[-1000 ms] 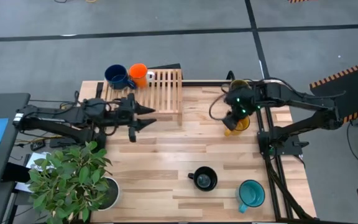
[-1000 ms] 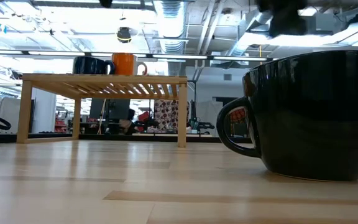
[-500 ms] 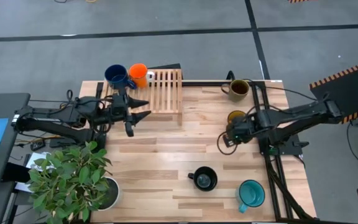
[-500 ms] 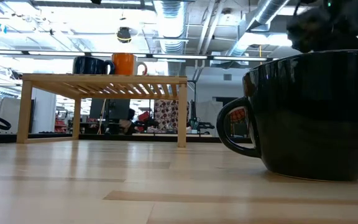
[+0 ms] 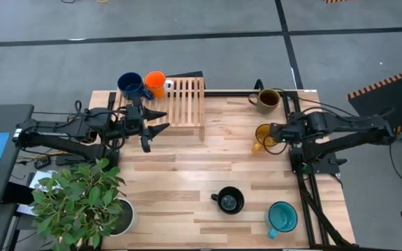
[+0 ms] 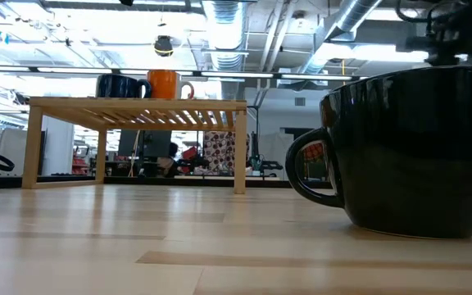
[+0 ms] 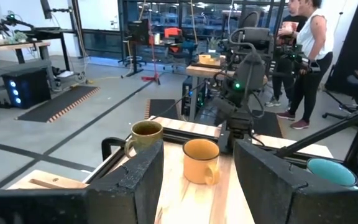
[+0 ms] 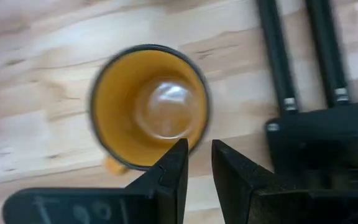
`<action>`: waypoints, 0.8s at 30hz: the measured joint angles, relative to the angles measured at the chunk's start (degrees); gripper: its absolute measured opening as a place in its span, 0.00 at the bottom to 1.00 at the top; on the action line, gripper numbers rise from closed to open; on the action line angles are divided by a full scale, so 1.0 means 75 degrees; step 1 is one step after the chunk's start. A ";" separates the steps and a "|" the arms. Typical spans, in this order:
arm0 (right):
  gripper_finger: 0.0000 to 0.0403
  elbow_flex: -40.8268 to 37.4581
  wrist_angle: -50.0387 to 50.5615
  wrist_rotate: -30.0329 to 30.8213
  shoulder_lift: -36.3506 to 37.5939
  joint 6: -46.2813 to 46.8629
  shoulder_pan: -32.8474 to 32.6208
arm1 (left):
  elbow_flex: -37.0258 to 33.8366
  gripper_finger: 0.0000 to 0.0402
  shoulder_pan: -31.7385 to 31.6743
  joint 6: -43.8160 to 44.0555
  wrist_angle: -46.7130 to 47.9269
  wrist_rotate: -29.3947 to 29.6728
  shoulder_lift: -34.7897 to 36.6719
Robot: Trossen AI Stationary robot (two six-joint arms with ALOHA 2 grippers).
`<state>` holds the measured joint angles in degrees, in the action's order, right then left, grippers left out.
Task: Place coffee mugs
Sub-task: Put the yellow mug on the shelf
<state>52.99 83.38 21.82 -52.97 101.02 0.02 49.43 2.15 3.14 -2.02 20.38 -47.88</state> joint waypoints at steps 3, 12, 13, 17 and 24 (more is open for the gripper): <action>0.25 -0.0301 -0.0289 0.0056 -0.0065 -0.0509 0.0427 | 0.0000 0.45 0.0000 0.0006 0.0003 -0.0003 0.0000; 0.38 -0.1376 -0.1212 -0.0387 -0.0356 -0.1208 0.1785 | 0.0000 0.45 0.0000 0.0057 0.0003 -0.0006 0.0000; 0.40 -0.1442 -0.1403 -0.0381 -0.0344 -0.1282 0.1868 | 0.0000 0.45 0.0000 0.0075 0.0000 -0.0006 0.0000; 0.45 -0.1686 -0.1879 -0.0372 -0.0332 -0.1657 0.2123 | 0.0000 0.45 0.0000 0.0095 0.0000 -0.0006 0.0000; 0.45 -0.1698 -0.1887 -0.0306 -0.0784 -0.1759 0.2359 | 0.0000 0.45 0.0000 0.0154 -0.0070 -0.0009 0.0000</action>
<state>40.25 69.22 19.52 -58.85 87.82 17.71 49.43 2.15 4.29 -2.55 20.32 -47.88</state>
